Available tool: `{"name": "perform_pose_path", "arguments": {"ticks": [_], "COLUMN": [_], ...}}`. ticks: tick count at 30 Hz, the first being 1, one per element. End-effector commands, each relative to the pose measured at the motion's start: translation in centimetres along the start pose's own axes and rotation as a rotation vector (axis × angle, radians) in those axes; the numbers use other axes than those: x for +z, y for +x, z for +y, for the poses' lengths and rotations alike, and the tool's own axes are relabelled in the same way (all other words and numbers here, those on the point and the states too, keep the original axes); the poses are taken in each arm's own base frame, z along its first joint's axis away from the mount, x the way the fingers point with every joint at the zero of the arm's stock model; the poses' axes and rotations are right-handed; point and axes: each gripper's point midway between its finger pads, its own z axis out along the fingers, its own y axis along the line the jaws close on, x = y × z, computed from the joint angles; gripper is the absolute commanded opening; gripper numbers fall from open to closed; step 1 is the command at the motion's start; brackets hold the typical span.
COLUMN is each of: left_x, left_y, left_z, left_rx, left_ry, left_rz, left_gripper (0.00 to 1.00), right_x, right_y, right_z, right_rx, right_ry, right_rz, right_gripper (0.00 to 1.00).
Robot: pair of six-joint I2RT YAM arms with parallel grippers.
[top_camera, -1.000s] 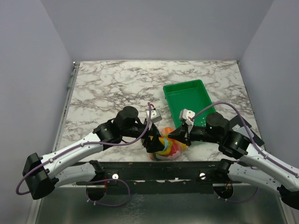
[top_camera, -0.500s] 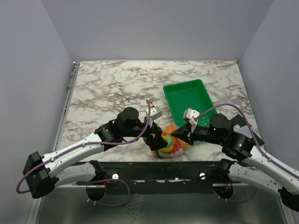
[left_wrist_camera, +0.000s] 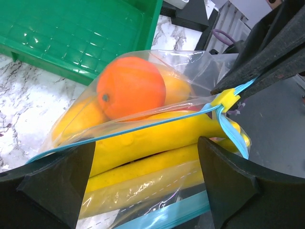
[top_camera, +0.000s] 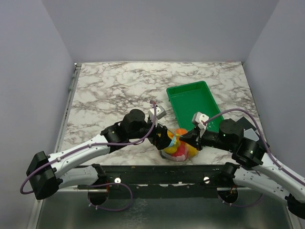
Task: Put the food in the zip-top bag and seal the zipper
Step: Adjust the fake fruit in the zipper food storage bag.
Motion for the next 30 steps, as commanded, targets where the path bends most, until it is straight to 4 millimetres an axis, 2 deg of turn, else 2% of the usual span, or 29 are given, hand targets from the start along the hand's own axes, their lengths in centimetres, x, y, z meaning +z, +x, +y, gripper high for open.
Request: {"name": "perform_pose_path", "arguments": {"ticks": [1, 5, 10, 19, 25, 30], "left_x": [0.4, 0.2, -0.9, -4.8, -6.9, -7.8], "left_y": [-1.0, -2.2, -2.8, -4.3, -5.7, -6.9], "left_z": [3.0, 2.9, 3.1, 4.1, 3.7, 2.7], "left_rx": [-0.029, -0.019, 0.013, 0.114, 0.194, 0.234], "left_ry": [-0.160, -0.174, -0.225, -0.369, -0.403, -0.378], "left_rz": [-0.036, -0.057, -0.026, 0.045, 0.079, 0.068], "left_gripper": [0.90, 0.90, 0.90, 0.90, 0.89, 0.87], "right_x": [-1.4, -1.6, -1.6, -1.0, -0.5, -0.1], "right_y": [-2.4, -2.3, -2.1, -1.9, -1.8, -1.9], "right_z": [0.9, 0.9, 0.9, 0.6, 0.7, 1.3], "right_rx": [0.016, 0.018, 0.020, 0.009, 0.007, 0.015], "right_ry": [-0.022, -0.019, -0.018, -0.014, -0.029, -0.064], "right_rz": [-0.077, -0.082, -0.072, -0.050, -0.043, -0.037], "right_gripper": [0.01, 0.01, 0.01, 0.01, 0.01, 0.01]}}
